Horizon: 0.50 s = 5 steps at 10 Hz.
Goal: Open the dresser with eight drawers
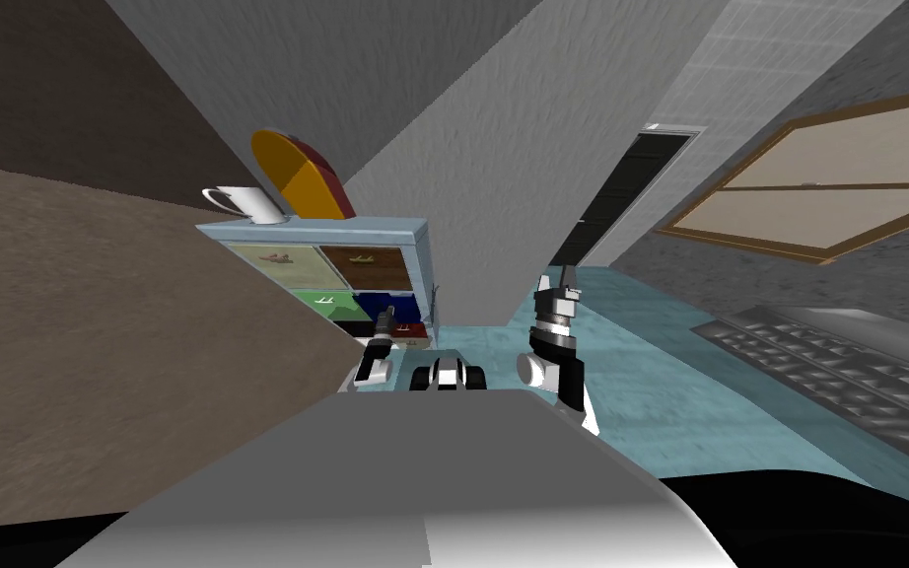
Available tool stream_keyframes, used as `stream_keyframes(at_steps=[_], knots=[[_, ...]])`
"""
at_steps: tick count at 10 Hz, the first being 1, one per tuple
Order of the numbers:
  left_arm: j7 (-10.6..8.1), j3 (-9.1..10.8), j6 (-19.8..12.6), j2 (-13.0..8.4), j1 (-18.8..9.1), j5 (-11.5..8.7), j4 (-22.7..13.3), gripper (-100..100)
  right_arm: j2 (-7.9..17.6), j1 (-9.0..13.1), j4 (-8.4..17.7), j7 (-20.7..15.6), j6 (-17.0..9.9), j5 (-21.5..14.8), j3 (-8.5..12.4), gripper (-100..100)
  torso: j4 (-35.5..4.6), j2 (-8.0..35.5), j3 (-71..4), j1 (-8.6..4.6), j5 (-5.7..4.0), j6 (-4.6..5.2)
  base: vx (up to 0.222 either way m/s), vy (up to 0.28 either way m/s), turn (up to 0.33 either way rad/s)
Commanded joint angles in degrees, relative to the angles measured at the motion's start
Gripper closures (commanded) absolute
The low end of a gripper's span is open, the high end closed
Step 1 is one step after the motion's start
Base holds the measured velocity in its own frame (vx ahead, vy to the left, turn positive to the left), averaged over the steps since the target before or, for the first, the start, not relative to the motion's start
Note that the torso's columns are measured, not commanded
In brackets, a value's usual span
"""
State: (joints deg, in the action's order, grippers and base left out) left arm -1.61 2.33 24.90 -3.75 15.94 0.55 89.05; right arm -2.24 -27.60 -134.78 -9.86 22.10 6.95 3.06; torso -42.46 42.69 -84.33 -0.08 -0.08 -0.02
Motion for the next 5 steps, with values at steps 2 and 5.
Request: stream_keyframes(at_steps=[2,5], knots=[[-0.19,-0.4,-0.7,-0.1,0.9,0.1,1.2,100,0.0,0.0,0.0,0.0,0.0,0.0,0.0,0,-0.1,-0.1,-0.1,0.01,-0.08,-0.07,-0.139,0.005,0.0],[-0.58,-1.0,-0.6,-0.5,2.7,0.1,3.1,100,0.0,0.0,0.0,0.0,0.0,0.0,0.0,0,0.0,0.0,0.0,0.07,-0.01,-0.09,-0.173,0.004,0.019]])
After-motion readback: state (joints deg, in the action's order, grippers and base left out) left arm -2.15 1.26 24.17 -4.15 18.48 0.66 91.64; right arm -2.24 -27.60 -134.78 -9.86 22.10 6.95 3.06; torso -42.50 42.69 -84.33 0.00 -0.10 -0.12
